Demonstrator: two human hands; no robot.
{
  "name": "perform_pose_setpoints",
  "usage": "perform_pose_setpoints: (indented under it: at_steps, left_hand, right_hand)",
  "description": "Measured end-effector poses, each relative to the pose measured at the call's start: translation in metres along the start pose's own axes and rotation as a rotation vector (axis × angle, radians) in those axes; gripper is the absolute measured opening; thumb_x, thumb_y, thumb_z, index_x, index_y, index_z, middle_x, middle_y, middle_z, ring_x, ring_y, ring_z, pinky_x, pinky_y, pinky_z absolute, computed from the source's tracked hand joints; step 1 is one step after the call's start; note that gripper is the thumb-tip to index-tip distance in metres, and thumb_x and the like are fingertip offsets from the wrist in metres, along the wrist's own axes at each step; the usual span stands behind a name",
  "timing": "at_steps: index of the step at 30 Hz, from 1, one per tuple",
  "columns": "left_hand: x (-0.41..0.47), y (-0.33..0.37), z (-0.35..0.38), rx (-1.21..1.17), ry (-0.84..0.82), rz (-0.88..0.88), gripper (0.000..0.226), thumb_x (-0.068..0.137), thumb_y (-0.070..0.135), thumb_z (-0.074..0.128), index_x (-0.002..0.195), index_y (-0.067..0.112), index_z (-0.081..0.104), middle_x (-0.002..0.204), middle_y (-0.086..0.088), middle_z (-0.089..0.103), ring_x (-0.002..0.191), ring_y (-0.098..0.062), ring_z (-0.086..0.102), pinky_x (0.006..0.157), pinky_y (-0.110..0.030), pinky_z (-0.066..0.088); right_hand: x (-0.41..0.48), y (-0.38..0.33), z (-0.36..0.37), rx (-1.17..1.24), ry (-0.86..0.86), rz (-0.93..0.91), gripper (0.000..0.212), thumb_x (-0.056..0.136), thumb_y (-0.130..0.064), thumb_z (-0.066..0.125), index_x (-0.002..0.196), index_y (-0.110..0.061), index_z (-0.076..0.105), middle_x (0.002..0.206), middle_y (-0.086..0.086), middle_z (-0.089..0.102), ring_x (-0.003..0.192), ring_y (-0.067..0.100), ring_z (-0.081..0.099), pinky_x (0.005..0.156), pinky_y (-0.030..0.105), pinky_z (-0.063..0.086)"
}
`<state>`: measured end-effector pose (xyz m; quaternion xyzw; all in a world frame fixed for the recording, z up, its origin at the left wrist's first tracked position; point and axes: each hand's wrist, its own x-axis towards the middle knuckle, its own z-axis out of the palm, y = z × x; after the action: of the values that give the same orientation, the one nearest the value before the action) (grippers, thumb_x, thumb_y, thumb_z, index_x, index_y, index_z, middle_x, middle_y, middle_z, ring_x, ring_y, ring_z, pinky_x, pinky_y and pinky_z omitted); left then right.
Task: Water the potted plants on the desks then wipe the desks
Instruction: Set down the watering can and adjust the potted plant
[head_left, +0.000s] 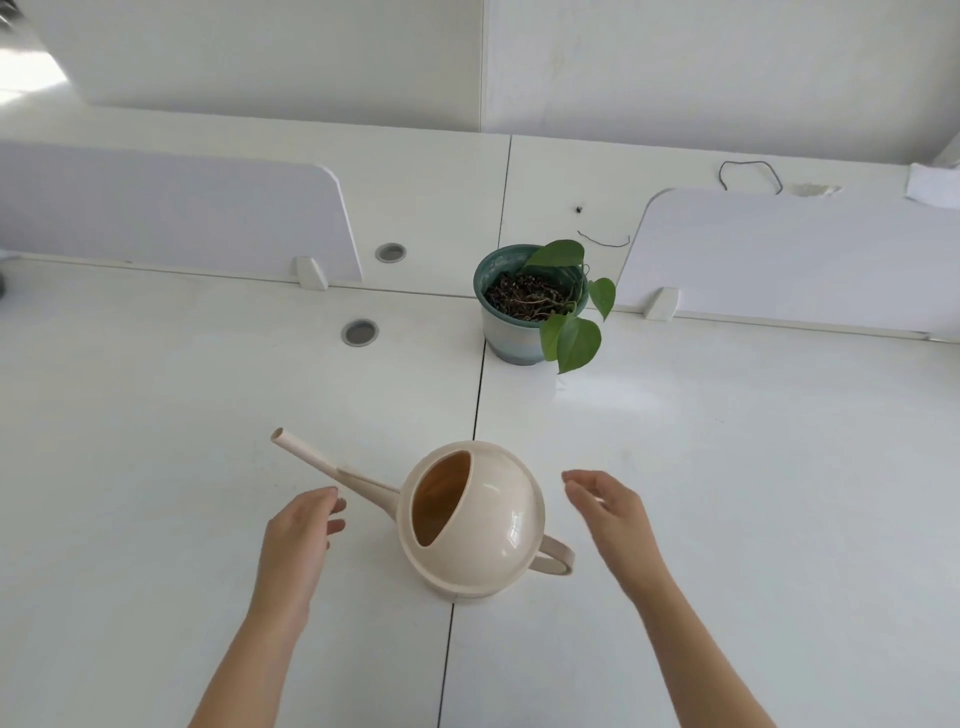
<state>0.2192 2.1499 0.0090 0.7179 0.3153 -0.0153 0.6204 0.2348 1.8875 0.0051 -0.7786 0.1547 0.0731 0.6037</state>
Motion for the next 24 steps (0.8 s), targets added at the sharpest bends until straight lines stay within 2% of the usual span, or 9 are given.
perform_pose_setpoints:
  at_steps: [4,9,12,15,17,18,21,24]
  left_hand:
    - [0.005,0.038,0.011,-0.062,0.020,0.093,0.020,0.092,0.013,0.045,0.082,0.014,0.062,0.086,-0.008,0.065,0.078,-0.022,0.060,0.070,-0.029,0.044]
    - [0.051,0.084,0.062,-0.070,-0.086,0.187,0.015,0.092,0.018,0.046,0.088,0.020,0.061,0.089,0.000,0.065,0.083,-0.018,0.060,0.073,-0.028,0.045]
    - [0.086,0.102,0.104,-0.125,-0.164,0.198,0.019,0.094,0.019,0.042,0.108,0.017,0.055,0.106,-0.002,0.060,0.097,-0.018,0.055,0.078,-0.028,0.044]
    - [0.120,0.116,0.147,-0.173,-0.265,0.120,0.039,0.097,0.025,0.036,0.134,0.015,0.040,0.132,-0.004,0.048,0.113,-0.018,0.048,0.093,-0.034,0.039]
    - [0.138,0.124,0.171,-0.233,-0.325,0.038,0.044,0.098,0.032,0.032,0.139,0.016,0.035,0.143,-0.004,0.040,0.126,-0.020,0.042,0.103,-0.039,0.033]
    - [0.146,0.126,0.180,-0.259,-0.352,0.010,0.042,0.097,0.035,0.031,0.135,0.019,0.039,0.144,-0.002,0.040,0.130,-0.020,0.040,0.106,-0.041,0.030]
    - [0.162,0.127,0.198,-0.263,-0.453,0.029,0.032,0.097,0.040,0.028,0.104,0.028,0.057,0.131,0.003,0.054,0.129,-0.013,0.042,0.111,-0.041,0.027]
    - [0.166,0.124,0.205,-0.269,-0.504,0.079,0.037,0.096,0.045,0.028,0.107,0.030,0.061,0.117,0.010,0.063,0.119,-0.005,0.048,0.101,-0.034,0.035]
  right_hand:
    - [0.042,-0.014,-0.012,0.007,0.084,-0.018,0.021,0.088,-0.012,0.052,0.106,-0.008,0.062,0.100,0.000,0.062,0.096,0.014,0.054,0.083,0.025,0.036]
    - [0.100,-0.022,-0.017,0.133,0.210,0.037,0.027,0.088,-0.009,0.050,0.112,-0.003,0.060,0.104,0.005,0.061,0.103,0.022,0.056,0.091,0.035,0.043]
    - [0.135,-0.034,-0.022,0.221,0.256,0.031,0.027,0.088,-0.002,0.044,0.109,-0.008,0.059,0.109,0.005,0.060,0.106,0.021,0.055,0.094,0.036,0.043]
    - [0.168,-0.044,-0.027,0.392,0.252,0.057,0.035,0.089,0.004,0.038,0.116,-0.008,0.056,0.117,0.006,0.058,0.109,0.018,0.053,0.094,0.031,0.041]
    - [0.187,-0.047,-0.028,0.455,0.215,0.073,0.039,0.088,0.006,0.036,0.115,-0.014,0.056,0.116,0.000,0.059,0.117,0.017,0.051,0.101,0.032,0.038]
    - [0.194,-0.048,-0.027,0.473,0.184,0.071,0.039,0.089,0.006,0.037,0.112,-0.018,0.058,0.113,-0.005,0.060,0.119,0.015,0.050,0.105,0.033,0.037]
    - [0.205,-0.049,-0.022,0.512,0.086,0.036,0.038,0.089,0.004,0.042,0.102,-0.025,0.063,0.112,-0.011,0.062,0.118,0.012,0.050,0.110,0.039,0.033]
    - [0.209,-0.045,-0.017,0.569,0.018,0.016,0.036,0.091,-0.001,0.042,0.100,-0.028,0.064,0.113,-0.011,0.063,0.121,0.014,0.051,0.110,0.044,0.033]
